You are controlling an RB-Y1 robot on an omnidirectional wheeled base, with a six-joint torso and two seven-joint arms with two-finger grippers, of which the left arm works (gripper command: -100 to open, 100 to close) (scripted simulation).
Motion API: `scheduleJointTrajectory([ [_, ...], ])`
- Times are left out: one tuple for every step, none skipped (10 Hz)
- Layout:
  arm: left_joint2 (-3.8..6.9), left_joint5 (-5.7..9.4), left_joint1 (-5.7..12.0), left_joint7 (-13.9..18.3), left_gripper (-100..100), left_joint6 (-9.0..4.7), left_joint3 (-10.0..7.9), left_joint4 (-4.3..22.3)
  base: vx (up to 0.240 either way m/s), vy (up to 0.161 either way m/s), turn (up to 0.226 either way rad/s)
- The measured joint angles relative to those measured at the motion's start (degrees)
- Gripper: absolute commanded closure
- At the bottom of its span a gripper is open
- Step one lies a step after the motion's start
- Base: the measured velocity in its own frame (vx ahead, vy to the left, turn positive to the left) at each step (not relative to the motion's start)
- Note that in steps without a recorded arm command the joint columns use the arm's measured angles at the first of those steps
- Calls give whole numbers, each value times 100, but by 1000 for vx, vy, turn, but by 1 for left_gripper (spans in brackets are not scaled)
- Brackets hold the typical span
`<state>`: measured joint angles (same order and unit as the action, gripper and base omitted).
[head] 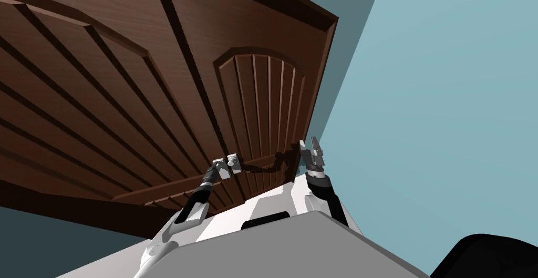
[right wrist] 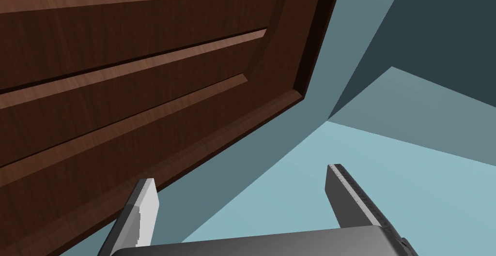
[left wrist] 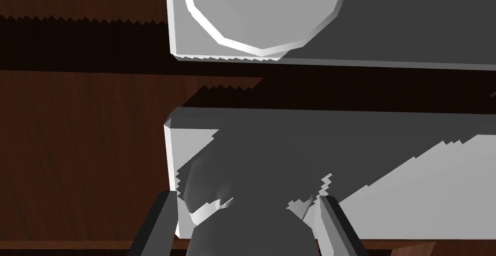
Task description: Pull the door open
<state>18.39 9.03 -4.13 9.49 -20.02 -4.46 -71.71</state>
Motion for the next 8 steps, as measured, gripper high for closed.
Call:
scheduleJointTrajectory([
  [-4,-1,-3,-1,100,6,7,1,-12,5,-7],
  [-7,-4,-5,-3,100,8,13,4,0,0,0],
  [-8,-5,-4,-5,100,5,15,3,0,0,0],
  [-9,-5,-5,-5,100,3,16,2,-95,57,89],
  [3,-1,-82,-11,100,35,-16,-82,-157,108,108],
  [70,16,-116,10,100,35,-54,-55,-175,52,100],
  [134,32,-136,34,-100,11,-103,56,-175,22,82],
  [165,41,-190,53,-100,2,-108,40,-203,4,2],
])
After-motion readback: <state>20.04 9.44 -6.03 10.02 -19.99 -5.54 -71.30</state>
